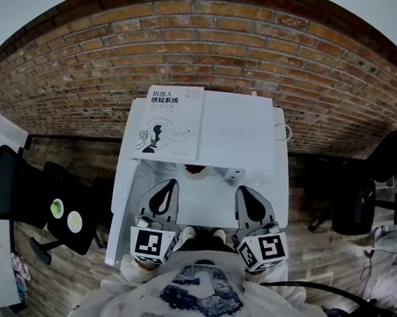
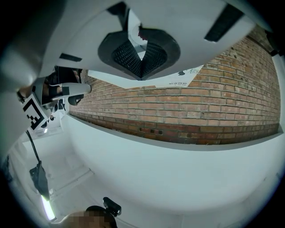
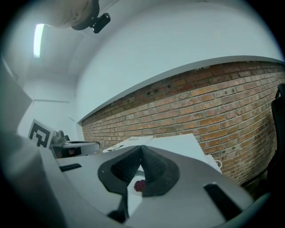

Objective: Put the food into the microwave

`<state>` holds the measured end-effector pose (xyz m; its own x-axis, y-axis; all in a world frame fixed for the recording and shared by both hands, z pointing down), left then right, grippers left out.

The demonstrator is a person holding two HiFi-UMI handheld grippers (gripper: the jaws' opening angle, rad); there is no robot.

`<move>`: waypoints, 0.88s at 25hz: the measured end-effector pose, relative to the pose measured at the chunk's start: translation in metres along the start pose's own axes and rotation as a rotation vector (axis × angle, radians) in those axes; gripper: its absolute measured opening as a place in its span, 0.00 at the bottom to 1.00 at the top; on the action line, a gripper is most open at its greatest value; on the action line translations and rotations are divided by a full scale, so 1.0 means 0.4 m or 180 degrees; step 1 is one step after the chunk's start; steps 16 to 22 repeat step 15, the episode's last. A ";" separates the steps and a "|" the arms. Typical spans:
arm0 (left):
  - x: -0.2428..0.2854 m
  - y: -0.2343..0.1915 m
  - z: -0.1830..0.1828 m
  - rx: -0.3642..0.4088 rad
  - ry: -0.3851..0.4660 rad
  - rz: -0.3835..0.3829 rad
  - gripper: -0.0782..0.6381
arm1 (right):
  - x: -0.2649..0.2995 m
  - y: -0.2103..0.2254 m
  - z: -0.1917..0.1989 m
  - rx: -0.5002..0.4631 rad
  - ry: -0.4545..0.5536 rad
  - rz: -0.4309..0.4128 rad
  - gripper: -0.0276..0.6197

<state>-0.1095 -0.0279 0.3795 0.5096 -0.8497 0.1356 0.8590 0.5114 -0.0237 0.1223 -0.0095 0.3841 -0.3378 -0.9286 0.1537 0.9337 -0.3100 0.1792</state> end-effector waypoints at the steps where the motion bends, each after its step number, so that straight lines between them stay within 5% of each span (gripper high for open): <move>1: -0.001 -0.001 -0.003 0.0007 0.0010 -0.0011 0.12 | 0.000 0.000 0.000 -0.0007 0.0006 0.0003 0.06; 22: 0.005 -0.009 0.006 -0.0015 -0.0017 -0.0015 0.12 | 0.014 -0.004 0.007 0.0034 -0.0021 -0.0009 0.06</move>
Point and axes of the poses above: the fingertips, and each gripper's own axes: x forward along the fingers, y to its right, z out of its underside, the point moved 8 cm from there along -x, backward along the fingers, and after that the axes turned 5 degrees about z, right-handed, at the moved point
